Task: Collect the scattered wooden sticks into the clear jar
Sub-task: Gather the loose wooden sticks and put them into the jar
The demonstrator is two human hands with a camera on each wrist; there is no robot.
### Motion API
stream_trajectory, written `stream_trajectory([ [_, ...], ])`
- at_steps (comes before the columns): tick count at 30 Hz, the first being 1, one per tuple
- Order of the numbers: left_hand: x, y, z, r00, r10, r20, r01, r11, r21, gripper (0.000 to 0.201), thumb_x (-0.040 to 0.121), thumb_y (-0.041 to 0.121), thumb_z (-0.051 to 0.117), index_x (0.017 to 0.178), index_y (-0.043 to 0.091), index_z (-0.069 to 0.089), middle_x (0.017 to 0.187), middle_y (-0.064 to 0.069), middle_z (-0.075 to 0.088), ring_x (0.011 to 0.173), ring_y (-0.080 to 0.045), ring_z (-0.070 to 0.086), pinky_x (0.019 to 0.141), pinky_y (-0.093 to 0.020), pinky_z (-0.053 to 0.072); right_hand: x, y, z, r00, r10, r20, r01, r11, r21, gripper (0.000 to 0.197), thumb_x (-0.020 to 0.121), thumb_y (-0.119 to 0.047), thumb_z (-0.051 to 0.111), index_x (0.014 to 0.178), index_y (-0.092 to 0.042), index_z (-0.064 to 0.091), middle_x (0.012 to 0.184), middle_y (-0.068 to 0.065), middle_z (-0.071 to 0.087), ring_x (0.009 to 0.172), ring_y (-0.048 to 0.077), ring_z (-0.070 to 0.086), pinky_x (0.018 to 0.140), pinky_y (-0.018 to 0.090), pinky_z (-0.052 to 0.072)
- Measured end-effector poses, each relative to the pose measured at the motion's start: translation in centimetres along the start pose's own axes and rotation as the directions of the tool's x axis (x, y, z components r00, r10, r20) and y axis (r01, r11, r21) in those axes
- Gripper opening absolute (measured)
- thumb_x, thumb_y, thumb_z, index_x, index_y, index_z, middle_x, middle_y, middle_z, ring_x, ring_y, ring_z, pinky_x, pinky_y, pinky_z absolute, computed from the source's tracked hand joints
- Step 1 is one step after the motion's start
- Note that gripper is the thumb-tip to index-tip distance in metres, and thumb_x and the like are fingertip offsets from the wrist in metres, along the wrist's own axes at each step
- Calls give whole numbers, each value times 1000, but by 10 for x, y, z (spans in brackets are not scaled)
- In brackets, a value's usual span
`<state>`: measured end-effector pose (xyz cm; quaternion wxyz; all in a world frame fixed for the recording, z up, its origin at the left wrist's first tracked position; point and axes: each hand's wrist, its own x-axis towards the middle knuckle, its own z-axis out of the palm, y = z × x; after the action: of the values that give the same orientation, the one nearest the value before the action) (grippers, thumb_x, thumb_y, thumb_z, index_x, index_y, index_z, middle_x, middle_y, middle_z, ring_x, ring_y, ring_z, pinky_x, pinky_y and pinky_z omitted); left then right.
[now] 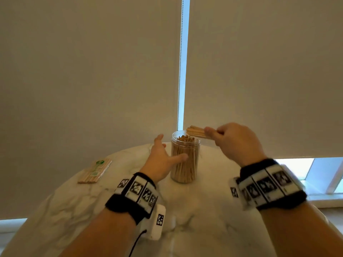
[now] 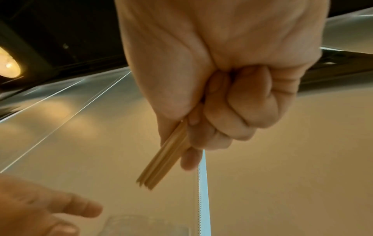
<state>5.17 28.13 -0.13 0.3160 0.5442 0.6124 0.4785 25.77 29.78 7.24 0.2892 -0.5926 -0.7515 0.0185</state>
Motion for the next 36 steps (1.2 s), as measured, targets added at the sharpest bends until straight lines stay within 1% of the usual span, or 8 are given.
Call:
stream_trajectory([
  [2, 15, 9, 9, 999, 43, 29, -44, 997, 58, 145, 54, 59, 90, 159, 29, -5, 163, -8, 22, 148, -28, 27, 119, -53, 29, 27, -12, -2, 999, -3, 48, 10, 989, -145, 55, 92, -68, 47, 73, -21, 66, 67, 1, 65, 67, 20, 63, 69, 36, 54],
  [5, 35, 25, 24, 998, 40, 57, -44, 996, 83, 165, 36, 73, 87, 157, 31, -16, 164, -8, 20, 150, -30, 22, 119, -55, 27, 56, -37, -3, 986, -19, 166, 88, 905, -417, 51, 88, -67, 56, 74, -18, 57, 76, 0, 63, 75, 19, 63, 77, 37, 55],
  [11, 44, 13, 40, 998, 56, -22, -51, 981, 186, 126, 69, 43, 90, 159, 16, 6, 152, -10, 31, 139, -28, 39, 109, -39, 40, 77, -78, 7, 923, -151, 354, 366, 624, -690, 36, 92, -49, 65, 84, -15, 59, 73, -5, 56, 66, 13, 54, 67, 29, 50],
  [14, 45, 9, 41, 998, 56, -38, -50, 986, 158, 120, 72, 36, 89, 158, 16, 9, 151, -9, 32, 139, -28, 38, 111, -39, 39, 84, -85, 24, 890, -199, 411, 444, 583, -680, 24, 96, -34, 65, 84, -15, 55, 69, -4, 47, 74, 16, 55, 69, 29, 49],
  [20, 46, 10, 43, 997, 49, -54, -39, 984, 175, 118, 72, 36, 89, 158, 17, 11, 149, -9, 34, 135, -28, 42, 109, -40, 42, 90, -85, 40, 842, -86, 533, 441, 677, -589, 28, 101, -21, 57, 120, -3, 64, 80, 3, 57, 74, 17, 53, 65, 25, 43],
  [27, 48, 10, 45, 998, 20, -64, -8, 983, 182, 120, 70, 37, 90, 157, 19, 9, 150, -9, 30, 137, -29, 39, 112, -43, 41, 95, -65, 56, 909, -147, 391, 342, 800, -493, 18, 98, -20, 60, 109, -8, 66, 83, 0, 60, 80, 18, 60, 74, 26, 53],
  [33, 47, 8, 45, 998, 35, -61, -22, 981, 194, 119, 71, 40, 89, 157, 19, 9, 149, -10, 33, 135, -30, 42, 110, -45, 43, 97, -70, 48, 857, -68, 511, 325, 841, -433, 23, 102, -23, 48, 90, -8, 61, 84, 3, 63, 76, 18, 61, 73, 26, 48],
  [36, 47, 7, 45, 997, 33, -70, -20, 982, 186, 119, 70, 42, 89, 156, 20, 11, 147, -10, 34, 134, -31, 43, 109, -46, 44, 104, -70, 34, 867, -112, 485, 279, 916, -288, 9, 93, -13, 66, 100, -10, 71, 97, 4, 74, 88, 17, 72, 80, 28, 58],
])
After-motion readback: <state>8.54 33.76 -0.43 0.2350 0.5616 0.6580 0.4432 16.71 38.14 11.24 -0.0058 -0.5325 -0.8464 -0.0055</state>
